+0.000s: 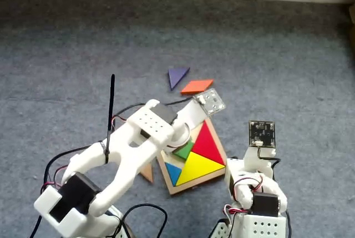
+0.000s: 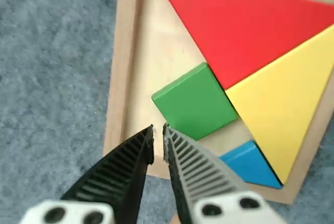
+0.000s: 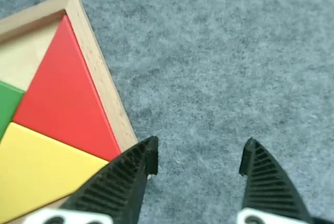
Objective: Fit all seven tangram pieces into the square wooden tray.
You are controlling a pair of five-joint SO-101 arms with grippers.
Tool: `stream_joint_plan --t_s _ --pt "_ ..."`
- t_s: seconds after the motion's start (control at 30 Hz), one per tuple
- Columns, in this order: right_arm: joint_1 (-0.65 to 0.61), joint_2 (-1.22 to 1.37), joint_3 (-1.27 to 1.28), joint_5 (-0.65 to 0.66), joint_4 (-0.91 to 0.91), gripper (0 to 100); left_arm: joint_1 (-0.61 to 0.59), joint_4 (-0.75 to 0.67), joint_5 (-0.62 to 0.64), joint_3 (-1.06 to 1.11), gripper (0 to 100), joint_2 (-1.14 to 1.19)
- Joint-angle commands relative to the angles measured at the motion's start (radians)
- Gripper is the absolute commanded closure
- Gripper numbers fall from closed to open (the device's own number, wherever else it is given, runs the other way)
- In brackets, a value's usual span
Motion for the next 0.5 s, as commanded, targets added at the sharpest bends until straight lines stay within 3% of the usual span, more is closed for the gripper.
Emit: stream_joint_plan --t_s 0.0,0.27,0.47 --pt "0.010 -0.008 0.104 0.011 0.007 74.6 -0.008 -0.005 -0.003 -0.073 94 -0.024" --pt "0.010 -0.008 0.104 0.011 0.007 74.6 0.022 -0.081 0.000 -0.028 94 -0.022" --pt "0.010 -0.008 0.104 0.011 0.007 74.6 0.061 -0.216 0.000 0.143 94 -0.024"
